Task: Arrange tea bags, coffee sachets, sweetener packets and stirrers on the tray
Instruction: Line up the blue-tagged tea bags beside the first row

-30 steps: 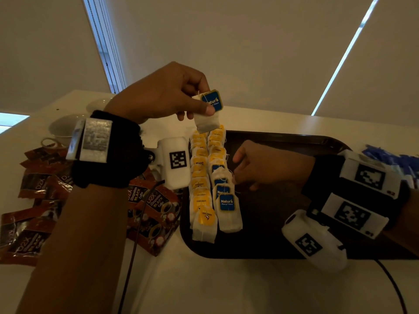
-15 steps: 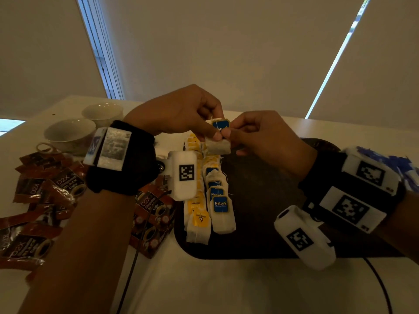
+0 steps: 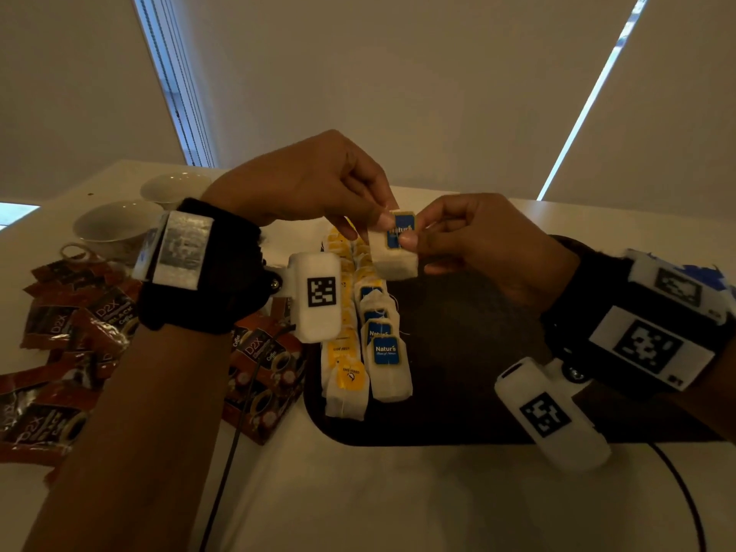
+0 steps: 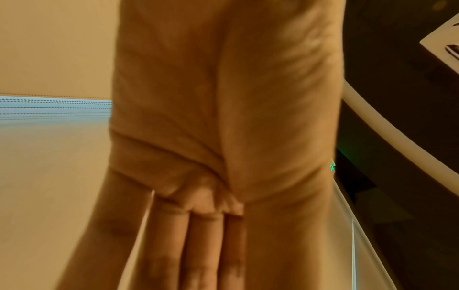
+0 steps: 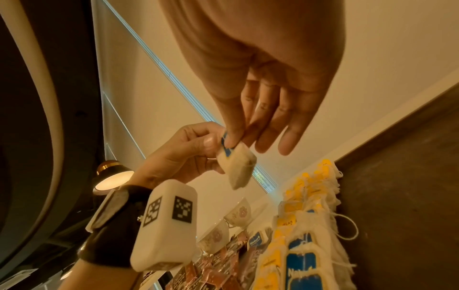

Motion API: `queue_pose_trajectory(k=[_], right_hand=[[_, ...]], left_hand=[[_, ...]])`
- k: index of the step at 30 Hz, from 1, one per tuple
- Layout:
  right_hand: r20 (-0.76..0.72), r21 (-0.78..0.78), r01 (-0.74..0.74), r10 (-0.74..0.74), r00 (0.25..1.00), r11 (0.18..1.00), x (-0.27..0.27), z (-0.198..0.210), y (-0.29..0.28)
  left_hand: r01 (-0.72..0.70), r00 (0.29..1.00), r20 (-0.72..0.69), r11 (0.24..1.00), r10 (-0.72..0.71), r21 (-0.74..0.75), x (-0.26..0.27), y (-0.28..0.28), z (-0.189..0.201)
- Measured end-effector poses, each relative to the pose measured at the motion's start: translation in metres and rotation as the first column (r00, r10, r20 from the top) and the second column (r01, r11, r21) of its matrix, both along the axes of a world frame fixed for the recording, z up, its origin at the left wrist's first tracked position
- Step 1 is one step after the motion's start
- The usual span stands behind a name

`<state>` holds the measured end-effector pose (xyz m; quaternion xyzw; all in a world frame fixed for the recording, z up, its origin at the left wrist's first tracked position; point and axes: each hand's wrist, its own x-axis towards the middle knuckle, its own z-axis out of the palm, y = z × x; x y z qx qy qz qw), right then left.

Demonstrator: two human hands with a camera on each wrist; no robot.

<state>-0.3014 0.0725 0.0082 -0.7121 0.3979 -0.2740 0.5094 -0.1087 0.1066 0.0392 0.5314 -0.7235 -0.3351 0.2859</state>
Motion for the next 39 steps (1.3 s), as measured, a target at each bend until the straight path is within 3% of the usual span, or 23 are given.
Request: queue_pose_trajectory(k=[3,5,8,11,17,25,33,39], right_hand=[[-0.234,0.142,-0.101,0.133,0.963,0.985,-0.012,0.001,0.008],[-0.395,0.236,-0.162,0.247,0.885,0.958,-0.020,-0.003,0.015],[-0.504,0.325,-0.215,0.362,0.784,0.921,-0.024,-0.013,0.025],[-0.502,0.437,-0.204,0.425,0.753,0.876,-0.021,-0.022,0.034],[-0.461,0.538,-0.097,0.388,0.798,0.837,-0.012,-0.032,0.038],[-0.636,0.428,0.004,0.298,0.712,0.904,-0.006,-0.040,0.036],[-0.546,0.454,0.032,0.250,0.799,0.890,-0.001,-0.043,0.035],[-0.542,0.477,0.016,0.280,0.792,0.879,-0.003,-0.042,0.032]], left_hand=[[-0.006,1.000,-0.003,1.000,0.006,-0.028,0.003,0.003,0.002],[-0.038,0.999,-0.018,0.998,0.037,-0.058,0.006,0.004,0.004],[-0.055,0.998,-0.008,0.996,0.054,-0.066,0.008,0.006,0.004],[-0.064,0.998,0.008,0.996,0.064,-0.067,0.009,0.008,0.005],[-0.116,0.993,0.011,0.990,0.117,-0.080,0.015,0.011,0.006],[-0.171,0.985,-0.011,0.980,0.171,-0.105,0.024,0.014,0.008],[-0.231,0.973,-0.050,0.964,0.227,-0.132,0.035,0.017,0.008],[-0.296,0.955,-0.070,0.942,0.288,-0.160,0.052,0.024,0.009]])
